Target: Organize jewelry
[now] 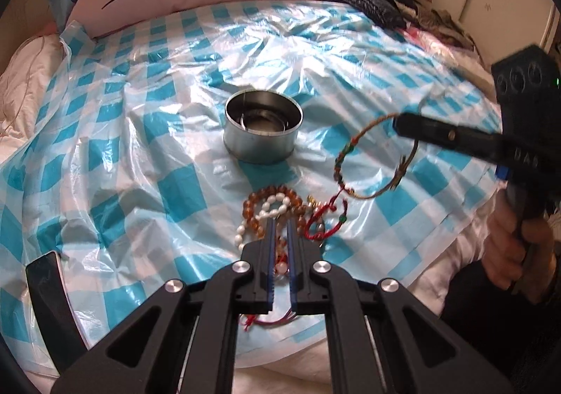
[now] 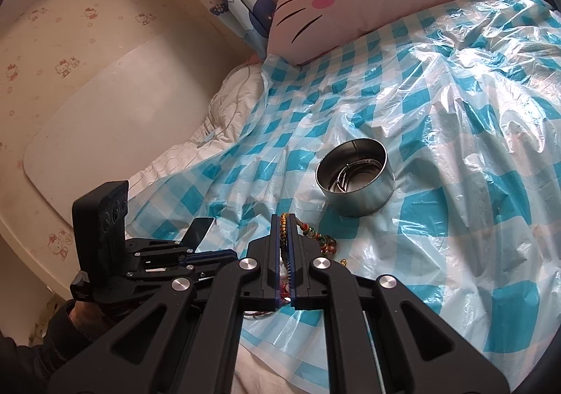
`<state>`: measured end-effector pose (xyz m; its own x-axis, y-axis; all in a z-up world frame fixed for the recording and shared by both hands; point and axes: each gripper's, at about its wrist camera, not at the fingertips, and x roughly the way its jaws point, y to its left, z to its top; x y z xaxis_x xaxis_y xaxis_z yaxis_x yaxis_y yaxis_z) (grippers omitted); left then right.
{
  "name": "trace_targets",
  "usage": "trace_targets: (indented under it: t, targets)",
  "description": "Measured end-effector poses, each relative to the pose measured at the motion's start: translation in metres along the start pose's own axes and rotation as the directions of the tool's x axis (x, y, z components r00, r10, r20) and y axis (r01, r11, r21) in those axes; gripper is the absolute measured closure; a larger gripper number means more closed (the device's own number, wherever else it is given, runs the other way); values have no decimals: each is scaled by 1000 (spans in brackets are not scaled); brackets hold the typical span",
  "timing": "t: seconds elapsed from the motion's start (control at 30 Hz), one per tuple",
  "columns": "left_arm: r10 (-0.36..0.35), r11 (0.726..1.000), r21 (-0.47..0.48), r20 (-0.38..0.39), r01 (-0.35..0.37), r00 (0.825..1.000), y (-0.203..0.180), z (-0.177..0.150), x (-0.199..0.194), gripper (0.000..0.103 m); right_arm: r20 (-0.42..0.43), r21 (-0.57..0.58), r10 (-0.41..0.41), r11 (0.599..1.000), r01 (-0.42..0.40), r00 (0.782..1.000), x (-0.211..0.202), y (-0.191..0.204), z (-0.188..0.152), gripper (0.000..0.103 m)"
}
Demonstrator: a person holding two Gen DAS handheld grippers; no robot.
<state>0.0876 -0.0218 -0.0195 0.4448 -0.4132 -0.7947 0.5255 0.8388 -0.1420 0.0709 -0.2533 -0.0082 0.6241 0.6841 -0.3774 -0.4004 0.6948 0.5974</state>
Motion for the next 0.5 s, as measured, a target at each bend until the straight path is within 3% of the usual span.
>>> trace_targets:
  t: [0.1,0.2,0.23,0.27,0.3,0.33,0.5]
  targets:
    - [-14,999,-36,47,16,999,-4,9,-7,96,7,-8,4,1000,-4,1000,-2,3,1,99]
    - [48,996,72,-37,-45,998,-14,2,8,96,-2,-6,1,1000,-1,1000,0,3,0,99]
    - [74,989,134,-94,-61,993,-18,-4,20,91,-3,-4,0,1000,0,1000,0,3,0,99]
    - [112,979,184,-127,-88,986,-19,-13,28,79,-5,-2,0,1000,0,1000,1,3,0,99]
    - [149,965,236,-144,-112,978,-21,-20,36,46,-7,0,0,1000,0,1000,1,2,0,99]
    - [175,952,277,-137,-132,975,-22,-28,40,41,-10,3,-1,1000,1,1000,2,2,0,99]
    - [181,941,317,-173,-120,968,-19,-42,59,43,-18,5,-2,1000,2,1000,4,1,0,99]
